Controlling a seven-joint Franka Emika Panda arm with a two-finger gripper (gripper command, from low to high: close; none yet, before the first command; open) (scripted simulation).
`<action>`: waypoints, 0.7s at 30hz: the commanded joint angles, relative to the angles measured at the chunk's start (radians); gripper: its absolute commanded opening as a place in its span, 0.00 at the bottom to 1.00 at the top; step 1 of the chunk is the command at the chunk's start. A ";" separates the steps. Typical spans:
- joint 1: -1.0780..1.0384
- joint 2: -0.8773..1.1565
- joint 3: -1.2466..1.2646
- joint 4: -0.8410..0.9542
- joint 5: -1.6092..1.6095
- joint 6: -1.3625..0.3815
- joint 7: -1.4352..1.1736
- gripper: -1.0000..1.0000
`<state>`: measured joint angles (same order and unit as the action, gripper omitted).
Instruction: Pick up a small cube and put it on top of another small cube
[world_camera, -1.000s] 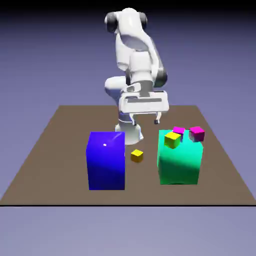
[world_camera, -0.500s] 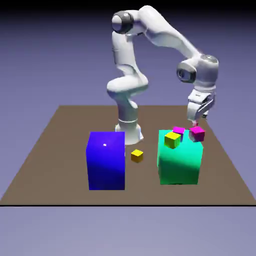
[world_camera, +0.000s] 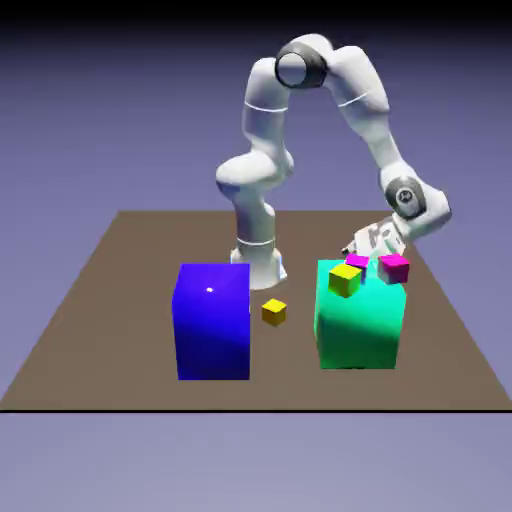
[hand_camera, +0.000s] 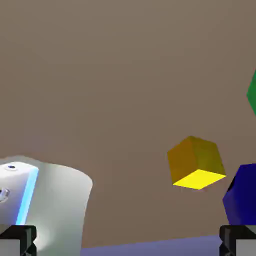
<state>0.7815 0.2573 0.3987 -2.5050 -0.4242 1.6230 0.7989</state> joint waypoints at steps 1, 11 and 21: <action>-0.012 0.024 0.011 -0.015 -0.044 -0.015 0.008 0.50; -0.146 0.251 0.127 -0.164 -0.478 -0.150 0.126 0.50; -0.293 0.461 0.252 -0.306 -0.913 -0.260 0.291 0.50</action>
<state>0.4887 0.7180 0.6505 -2.8114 -1.3374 1.3633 1.0903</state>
